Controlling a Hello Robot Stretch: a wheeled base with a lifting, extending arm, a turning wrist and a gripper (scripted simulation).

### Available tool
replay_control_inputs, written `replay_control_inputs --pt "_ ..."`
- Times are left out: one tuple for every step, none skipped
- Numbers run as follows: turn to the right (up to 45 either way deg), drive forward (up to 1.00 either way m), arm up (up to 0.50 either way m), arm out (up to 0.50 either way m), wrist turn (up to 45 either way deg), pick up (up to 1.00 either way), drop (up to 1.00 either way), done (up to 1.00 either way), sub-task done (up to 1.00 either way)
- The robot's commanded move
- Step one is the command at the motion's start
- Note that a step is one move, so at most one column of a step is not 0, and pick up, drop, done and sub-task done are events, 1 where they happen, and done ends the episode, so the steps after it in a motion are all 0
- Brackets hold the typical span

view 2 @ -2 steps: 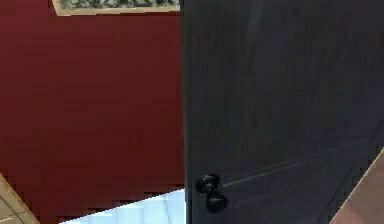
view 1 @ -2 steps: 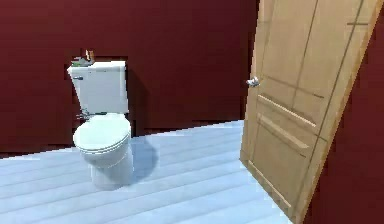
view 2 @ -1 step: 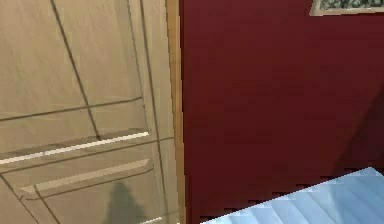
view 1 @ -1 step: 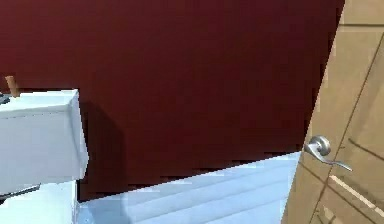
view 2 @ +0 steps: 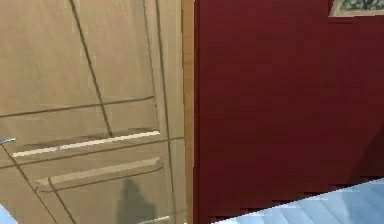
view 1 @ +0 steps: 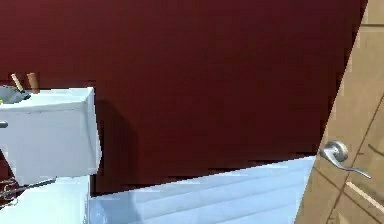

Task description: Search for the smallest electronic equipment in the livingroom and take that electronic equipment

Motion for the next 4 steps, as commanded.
replay_control_inputs --pt "0.0 0.55 0.00 0.00 0.0 0.00 0.00 0.00 0.00" --pt "27.0 0.00 0.00 0.00 0.0 0.00 0.00 0.00 0.00" --pt "0.0 0.40 0.00 0.00 0.0 0.00 0.00 0.00 0.00" --pt "45.0 0.00 0.00 0.00 0.0 0.00 0.00 0.00 0.00"
